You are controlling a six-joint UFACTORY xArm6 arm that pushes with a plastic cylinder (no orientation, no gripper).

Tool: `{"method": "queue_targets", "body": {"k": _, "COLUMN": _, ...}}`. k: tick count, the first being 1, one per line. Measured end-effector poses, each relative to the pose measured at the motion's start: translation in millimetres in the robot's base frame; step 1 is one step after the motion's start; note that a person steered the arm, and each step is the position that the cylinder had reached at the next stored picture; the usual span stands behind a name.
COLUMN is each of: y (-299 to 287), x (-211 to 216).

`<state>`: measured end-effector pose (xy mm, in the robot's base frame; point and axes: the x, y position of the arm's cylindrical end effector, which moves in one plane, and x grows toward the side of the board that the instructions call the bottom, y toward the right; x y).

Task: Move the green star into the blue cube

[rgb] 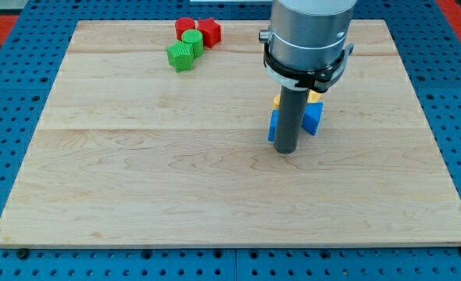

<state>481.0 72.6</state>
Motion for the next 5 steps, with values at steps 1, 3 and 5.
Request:
{"method": "queue_targets", "body": {"k": 1, "y": -3.5, "x": -3.0}}
{"method": "queue_targets", "body": {"k": 3, "y": -5.1, "x": 0.6}}
{"method": "queue_targets", "body": {"k": 5, "y": -198.2, "x": 0.7}}
